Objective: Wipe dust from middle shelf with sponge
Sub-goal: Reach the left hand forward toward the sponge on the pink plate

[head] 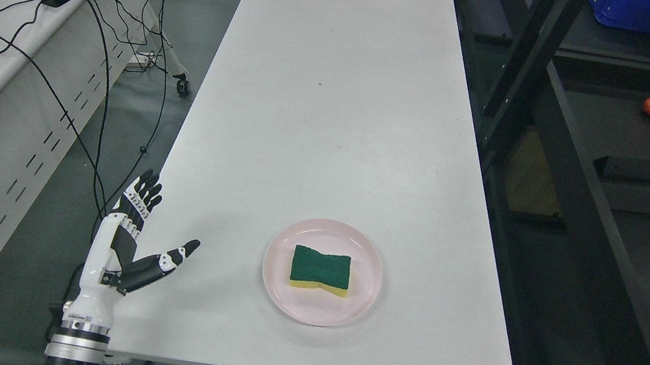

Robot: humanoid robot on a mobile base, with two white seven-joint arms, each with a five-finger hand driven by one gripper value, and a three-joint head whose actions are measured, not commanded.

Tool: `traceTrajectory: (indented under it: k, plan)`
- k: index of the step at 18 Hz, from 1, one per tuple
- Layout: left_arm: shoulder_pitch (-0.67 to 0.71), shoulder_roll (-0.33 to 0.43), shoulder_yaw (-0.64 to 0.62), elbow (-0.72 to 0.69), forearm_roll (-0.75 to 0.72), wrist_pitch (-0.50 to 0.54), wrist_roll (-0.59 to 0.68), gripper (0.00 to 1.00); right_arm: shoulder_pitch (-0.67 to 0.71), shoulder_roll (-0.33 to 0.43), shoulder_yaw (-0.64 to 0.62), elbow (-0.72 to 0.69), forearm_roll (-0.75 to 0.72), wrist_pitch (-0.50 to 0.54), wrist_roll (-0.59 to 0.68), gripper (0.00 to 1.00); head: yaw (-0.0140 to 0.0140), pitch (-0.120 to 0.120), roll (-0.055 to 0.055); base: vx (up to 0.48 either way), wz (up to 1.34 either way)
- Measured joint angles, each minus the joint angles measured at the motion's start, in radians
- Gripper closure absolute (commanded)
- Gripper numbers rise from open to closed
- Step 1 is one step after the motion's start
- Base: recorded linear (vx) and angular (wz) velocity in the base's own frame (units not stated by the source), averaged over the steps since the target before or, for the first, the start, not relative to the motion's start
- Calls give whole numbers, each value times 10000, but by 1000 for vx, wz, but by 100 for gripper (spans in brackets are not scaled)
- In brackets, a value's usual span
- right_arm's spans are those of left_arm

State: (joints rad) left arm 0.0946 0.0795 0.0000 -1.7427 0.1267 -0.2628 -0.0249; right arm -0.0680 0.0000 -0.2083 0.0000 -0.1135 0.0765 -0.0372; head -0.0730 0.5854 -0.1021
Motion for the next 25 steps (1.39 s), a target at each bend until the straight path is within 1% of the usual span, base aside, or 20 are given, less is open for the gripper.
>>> traceTrajectory:
  k: [7,9,11,14,16,17,18,21,23,25]
  plan:
    - [-14,23,-1,4,-2,-48,0,1,1,0,0,0,0,0,0,0,0,0,0,0,0]
    - [-120,96,-4,14,-4,29,0,5,1,0,0,0,0,0,0,0,0,0,0,0,0]
    - [-361,285,-1,34,-35,52,-38,5,3,0,-1,0,0,0,0,0,0,0,0,0,0]
    - [-827,709,-3,150,-515,107,-597,5,3,0,-1,0,0,0,0,0,0,0,0,0,0]
    - [-1355,972,-1,240,-1479,-93,-1155,7,4,0,-1,0,0,0,0,0,0,0,0,0,0]
    - [-1685,1131,-1,285,-2188,-340,-1592,8,5,0,-1,0,0,0,0,0,0,0,0,0,0]
    - [-1996,1270,-9,325,-2912,-734,-2028,8,4,0,-1,0,0,0,0,0,0,0,0,0,0]
    - [-2788,1639,-264,426,-5285,-2355,-3173,8,4,0,-1,0,0,0,0,0,0,0,0,0,0]
    - [-3186,1838,-545,503,-6929,-3350,-3528,8,3,0,-1,0,0,0,0,0,0,0,0,0,0]
    - [-3559,2013,-898,573,-8376,-3935,-3711,8,3,0,-2,0,0,0,0,0,0,0,0,0,0]
